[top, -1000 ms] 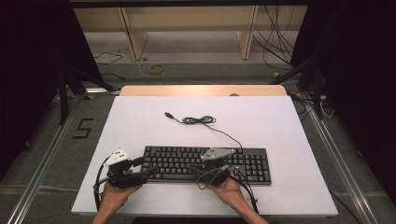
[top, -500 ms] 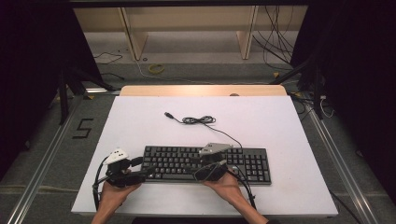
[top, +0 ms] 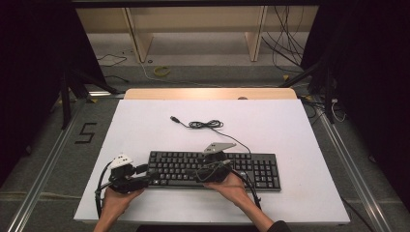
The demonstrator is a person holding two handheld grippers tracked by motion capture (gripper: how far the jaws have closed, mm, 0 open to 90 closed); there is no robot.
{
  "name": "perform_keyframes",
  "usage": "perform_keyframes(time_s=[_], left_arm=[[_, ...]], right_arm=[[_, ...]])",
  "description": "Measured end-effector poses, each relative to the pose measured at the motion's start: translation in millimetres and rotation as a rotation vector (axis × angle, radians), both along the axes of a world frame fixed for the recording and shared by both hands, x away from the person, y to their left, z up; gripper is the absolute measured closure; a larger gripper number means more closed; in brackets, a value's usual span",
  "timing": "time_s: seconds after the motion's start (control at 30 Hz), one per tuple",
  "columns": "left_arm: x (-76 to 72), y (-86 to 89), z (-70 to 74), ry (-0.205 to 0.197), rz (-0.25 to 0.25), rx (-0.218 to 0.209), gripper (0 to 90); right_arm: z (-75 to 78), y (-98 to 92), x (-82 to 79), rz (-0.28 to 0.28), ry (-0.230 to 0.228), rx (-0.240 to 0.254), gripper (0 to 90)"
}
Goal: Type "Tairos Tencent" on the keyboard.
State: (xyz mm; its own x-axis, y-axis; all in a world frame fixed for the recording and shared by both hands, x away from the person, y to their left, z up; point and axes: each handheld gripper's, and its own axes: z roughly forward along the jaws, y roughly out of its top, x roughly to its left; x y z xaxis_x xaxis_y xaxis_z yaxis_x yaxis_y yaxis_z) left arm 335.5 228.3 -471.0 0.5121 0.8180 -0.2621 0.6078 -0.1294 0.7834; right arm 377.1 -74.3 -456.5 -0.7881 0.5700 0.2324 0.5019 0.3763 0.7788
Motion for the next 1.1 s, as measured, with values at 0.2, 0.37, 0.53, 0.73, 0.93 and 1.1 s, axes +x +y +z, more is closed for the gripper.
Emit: perform_keyframes(time_s=[0.2,0.37,0.53,0.73,0.93,1.1], left_arm=[[2.3,0.2,-3.7,0.02,0.002,0.021,54.5],[3.0,-0.4,-4.8,0.026,0.002,0.049,66.4],[3.2,-1.6,-6.3,0.035,-0.005,0.075,79.0],[3.5,-4.3,-6.8,0.035,-0.017,0.106,88.9],[4.8,-4.8,-7.2,0.043,-0.016,0.109,89.0],[5.8,-5.0,-8.4,0.054,-0.019,0.114,89.0]], right_arm=[[0.6,6.1,6.5,-0.009,-0.003,-0.009,46.8],[0.3,11.9,9.9,-0.012,-0.009,-0.026,65.0],[-1.8,20.4,13.3,-0.012,-0.015,-0.045,78.6],[-5.8,32.9,16.7,-0.004,-0.017,-0.074,90.0],[-10.4,42.5,20.8,-0.005,-0.01,-0.104,90.0],[-13.7,47.6,23.9,-0.014,-0.003,-0.119,90.0]])
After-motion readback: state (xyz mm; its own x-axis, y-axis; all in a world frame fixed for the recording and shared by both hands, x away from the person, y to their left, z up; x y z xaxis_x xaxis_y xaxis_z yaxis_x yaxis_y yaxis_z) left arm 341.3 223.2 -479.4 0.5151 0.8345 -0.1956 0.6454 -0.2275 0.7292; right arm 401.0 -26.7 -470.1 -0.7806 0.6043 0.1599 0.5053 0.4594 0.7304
